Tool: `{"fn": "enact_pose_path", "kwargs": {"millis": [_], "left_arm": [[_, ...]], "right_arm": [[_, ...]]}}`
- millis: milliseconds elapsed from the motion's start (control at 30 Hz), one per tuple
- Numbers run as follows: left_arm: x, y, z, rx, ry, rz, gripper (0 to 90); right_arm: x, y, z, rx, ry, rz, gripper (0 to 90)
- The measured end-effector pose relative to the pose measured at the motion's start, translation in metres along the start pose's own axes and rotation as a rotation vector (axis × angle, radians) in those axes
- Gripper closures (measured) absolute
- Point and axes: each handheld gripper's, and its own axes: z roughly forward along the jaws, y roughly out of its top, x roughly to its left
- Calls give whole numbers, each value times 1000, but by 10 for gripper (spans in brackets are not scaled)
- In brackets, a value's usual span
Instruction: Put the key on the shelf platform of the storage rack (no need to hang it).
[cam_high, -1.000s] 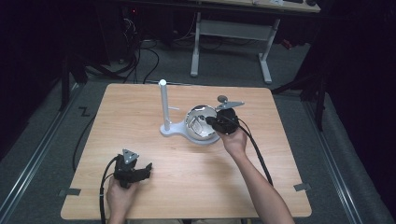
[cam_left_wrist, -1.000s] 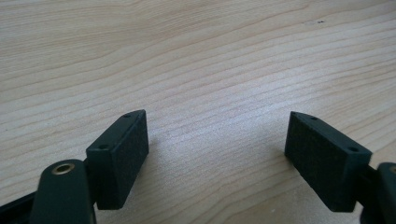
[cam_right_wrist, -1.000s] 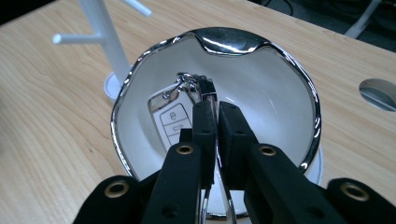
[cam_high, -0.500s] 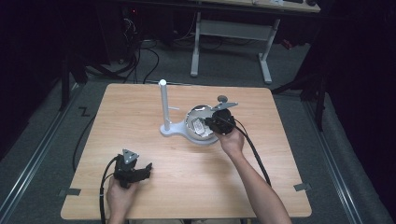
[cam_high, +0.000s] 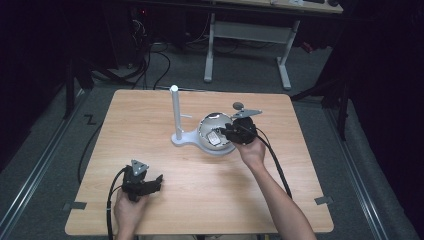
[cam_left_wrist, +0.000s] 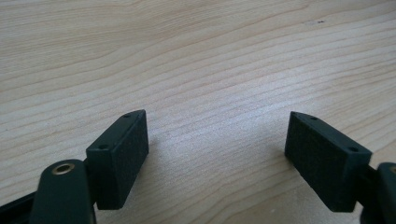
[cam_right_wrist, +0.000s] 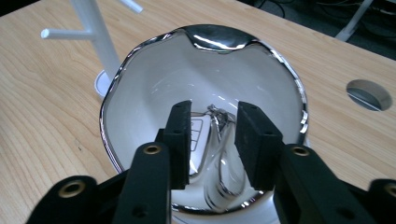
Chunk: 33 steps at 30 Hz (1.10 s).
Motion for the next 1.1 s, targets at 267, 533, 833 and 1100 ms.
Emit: {"fn": "enact_pose_path", "kwargs": {"millis": [267,533,833,1100], "left_arm": [[0,0,0,0,1,0,219],[0,0,0,1,2,2,219],[0,0,0,1,3,4,219],[0,0,0,1,2,2,219]], "right_arm": [[-12,-4,-21,-22,-13,24,598],[-18,-8,-38,-49,-17,33,592],[-30,-22,-57,-64,-36,72,588],[-36,-28,-76,-82,-50,85,587]]}}
